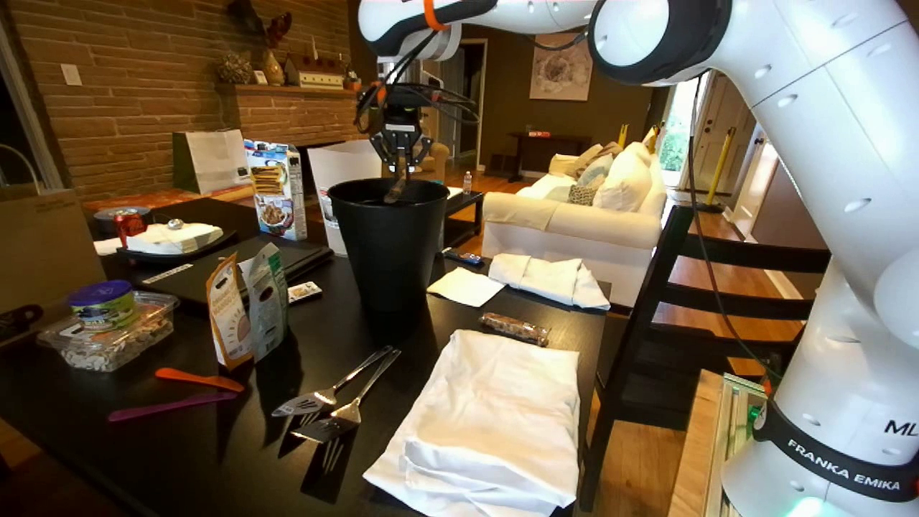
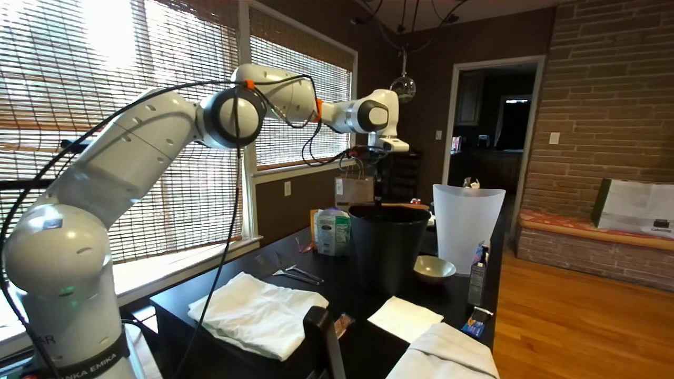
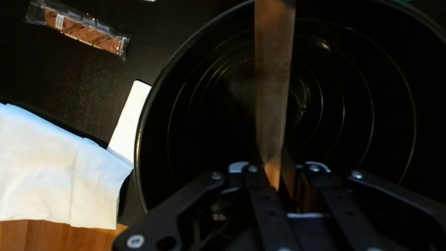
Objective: Put the wooden spoon on the black bin then put the napkin on the spoon.
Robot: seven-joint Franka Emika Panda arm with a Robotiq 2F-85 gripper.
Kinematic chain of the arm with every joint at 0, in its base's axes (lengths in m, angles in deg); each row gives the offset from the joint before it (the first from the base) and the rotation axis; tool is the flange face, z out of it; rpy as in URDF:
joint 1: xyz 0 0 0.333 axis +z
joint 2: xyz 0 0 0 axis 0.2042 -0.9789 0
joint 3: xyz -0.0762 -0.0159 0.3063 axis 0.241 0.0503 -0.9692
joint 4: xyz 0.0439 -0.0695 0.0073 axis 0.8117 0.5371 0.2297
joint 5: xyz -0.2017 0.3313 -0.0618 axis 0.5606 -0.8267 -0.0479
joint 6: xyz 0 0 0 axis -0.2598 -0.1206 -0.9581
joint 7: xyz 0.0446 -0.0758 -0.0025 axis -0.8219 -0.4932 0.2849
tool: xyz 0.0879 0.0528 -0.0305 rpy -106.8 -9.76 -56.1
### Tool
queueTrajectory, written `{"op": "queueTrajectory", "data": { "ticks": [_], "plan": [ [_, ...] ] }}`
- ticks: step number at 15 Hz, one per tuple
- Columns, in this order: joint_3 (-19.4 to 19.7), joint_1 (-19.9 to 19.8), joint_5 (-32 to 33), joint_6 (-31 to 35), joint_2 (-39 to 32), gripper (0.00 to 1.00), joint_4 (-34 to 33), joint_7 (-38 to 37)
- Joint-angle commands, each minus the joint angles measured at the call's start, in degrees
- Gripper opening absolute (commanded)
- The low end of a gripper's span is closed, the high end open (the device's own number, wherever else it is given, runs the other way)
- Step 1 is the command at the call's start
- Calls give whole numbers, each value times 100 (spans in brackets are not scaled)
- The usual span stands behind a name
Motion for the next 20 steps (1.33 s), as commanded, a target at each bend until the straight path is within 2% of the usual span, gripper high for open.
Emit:
{"op": "queueTrajectory", "data": {
  "ticks": [1,9,20],
  "plan": [
    [-14,-60,-188,-92,-398,5,-631,-467],
    [-40,-91,-181,-92,-892,5,-1309,-1124],
    [-85,-160,-312,-204,-1306,5,-1898,-1482]
  ]
}}
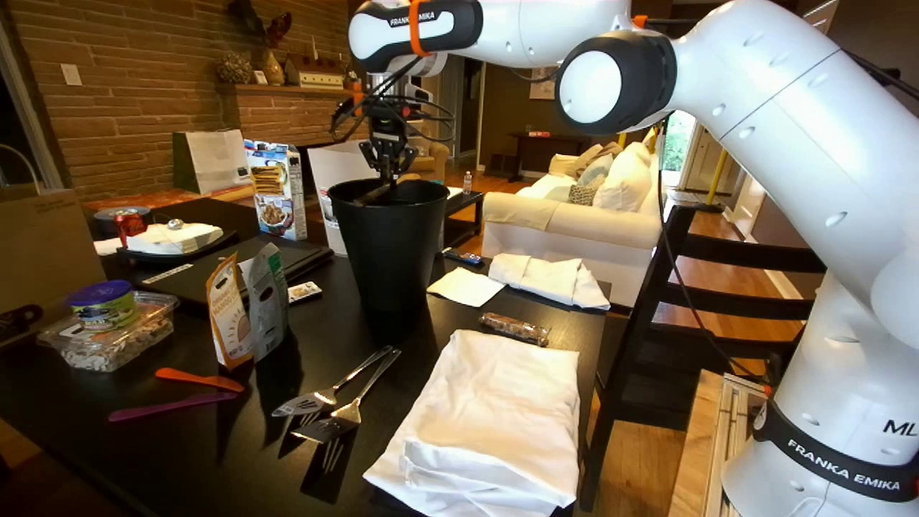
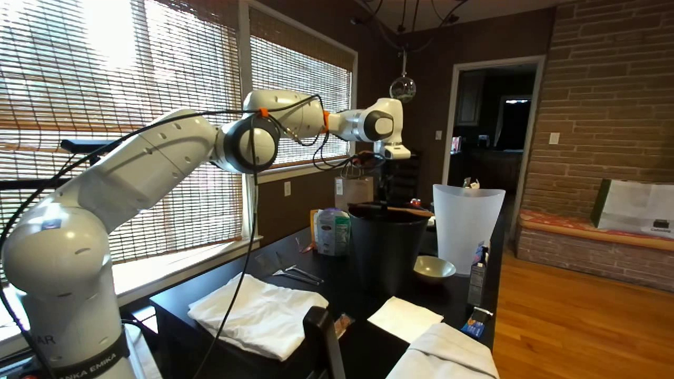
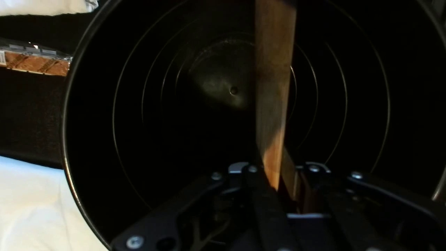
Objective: Put the wooden spoon on the black bin then put the napkin on the spoon.
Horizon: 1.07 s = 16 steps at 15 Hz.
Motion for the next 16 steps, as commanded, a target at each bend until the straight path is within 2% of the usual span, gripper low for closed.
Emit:
{"op": "queueTrajectory", "data": {
  "ticks": [1,9,10,12,16],
  "plan": [
    [-70,-80,-155,-136,-260,5,-453,-158],
    [-77,-62,-124,-165,-361,6,-609,-183],
    [-77,-62,-125,-167,-360,44,-614,-190],
    [-57,-50,-94,-173,-347,51,-608,-197],
    [-30,-46,-62,-159,-281,79,-589,-199]
  ]
}}
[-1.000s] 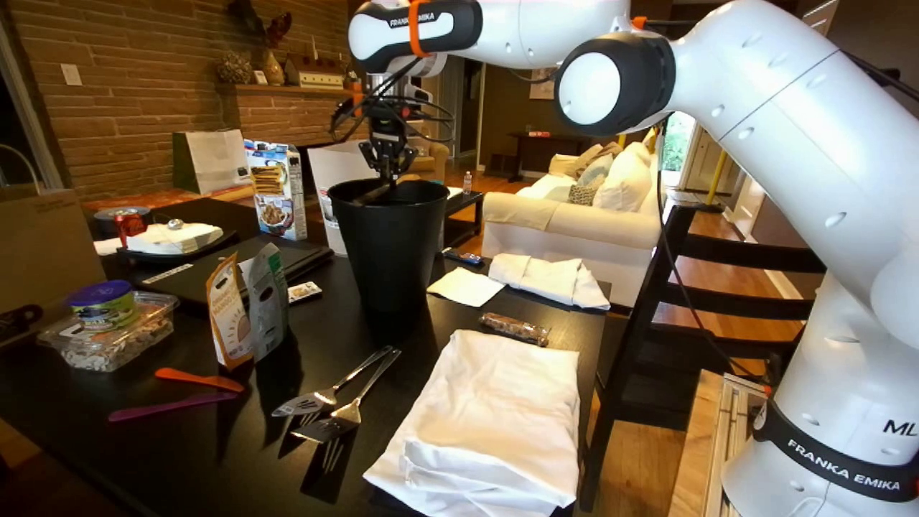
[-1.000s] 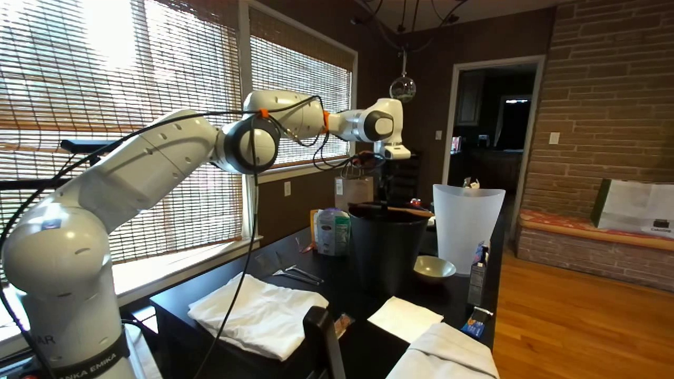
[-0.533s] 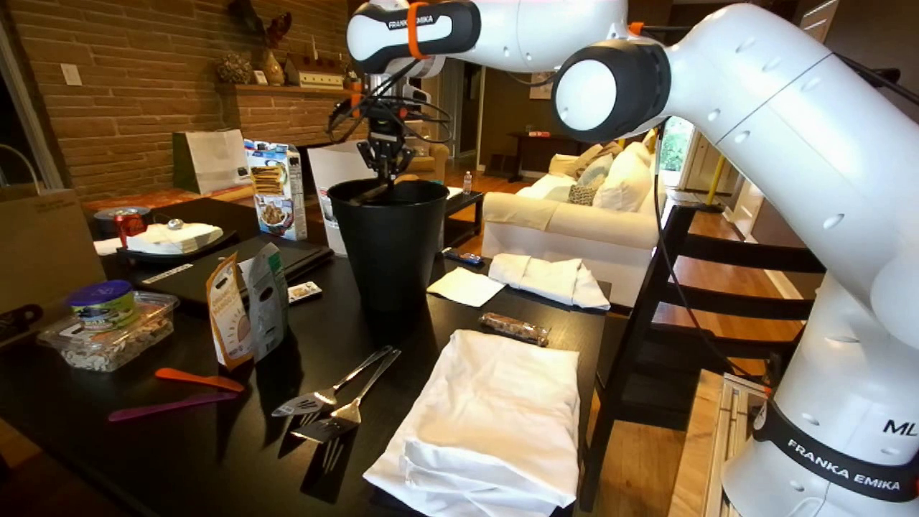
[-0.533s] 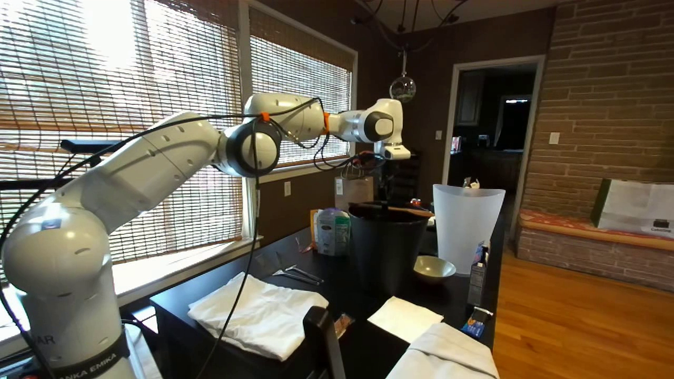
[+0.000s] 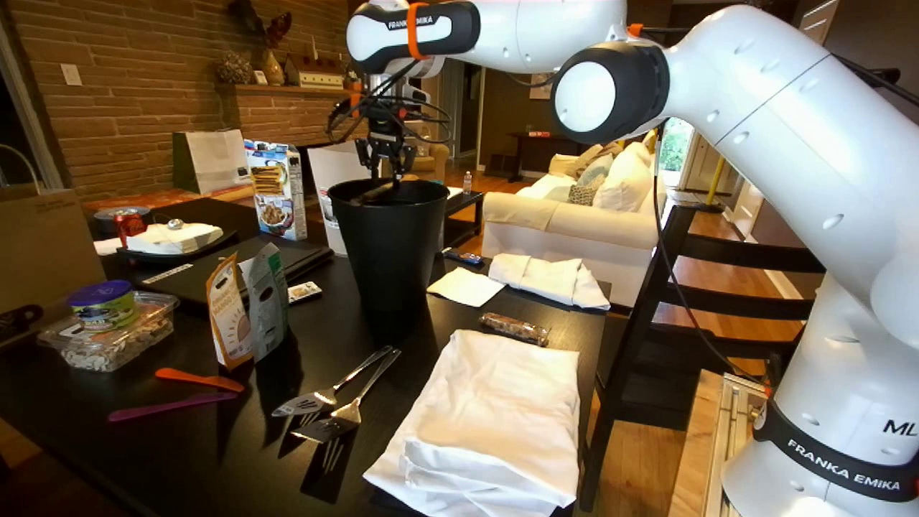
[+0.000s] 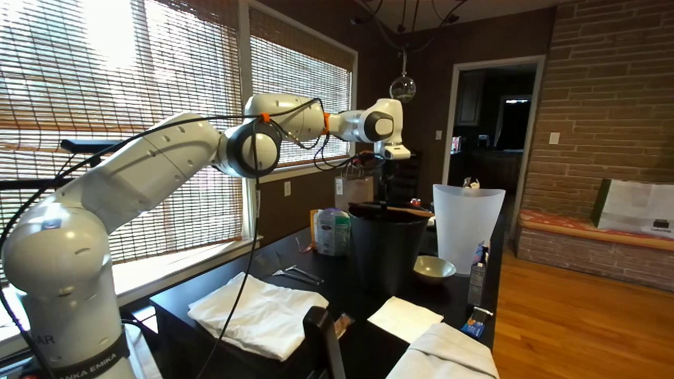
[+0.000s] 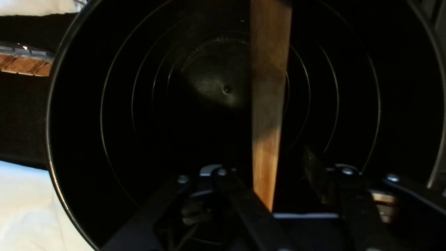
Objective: Put the wooden spoon on the black bin then put the napkin on the spoon.
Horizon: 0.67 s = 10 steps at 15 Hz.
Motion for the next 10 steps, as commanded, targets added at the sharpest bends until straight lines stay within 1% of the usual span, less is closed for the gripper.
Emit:
{"op": "queueTrajectory", "data": {
  "ticks": [1,2,3,4,10],
  "plan": [
    [-21,-53,-65,-161,-78,85,-303,-83],
    [-15,-60,-56,-200,-44,93,-302,-58],
    [-10,-67,-33,-263,15,98,-292,17],
    [-2,-79,-4,-263,105,100,-272,130],
    [79,-219,141,-455,552,100,-153,1184]
  ]
}}
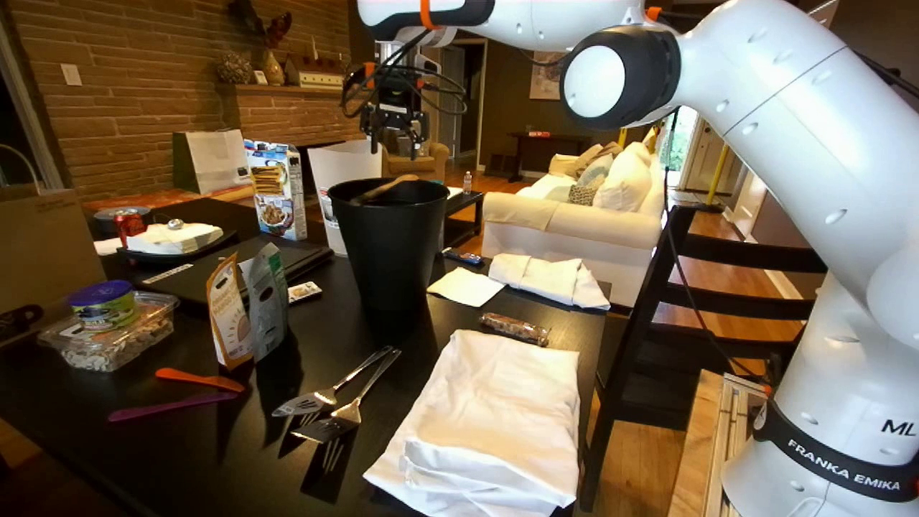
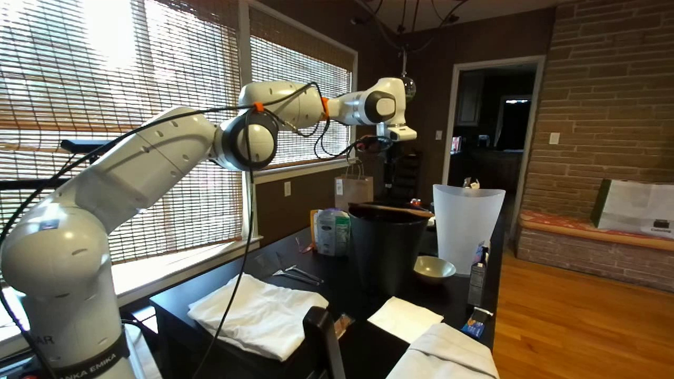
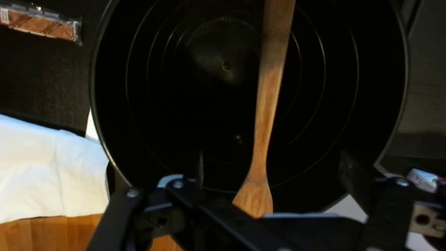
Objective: Put the wooden spoon on the black bin then put the napkin on the spoon.
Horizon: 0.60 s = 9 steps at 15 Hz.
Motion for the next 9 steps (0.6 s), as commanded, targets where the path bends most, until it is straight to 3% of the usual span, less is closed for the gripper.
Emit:
{"op": "queueTrajectory", "data": {
  "ticks": [1,9],
  "plan": [
    [16,-146,85,-238,313,100,110,715],
    [284,-585,367,-1742,752,100,224,2106]
  ]
}}
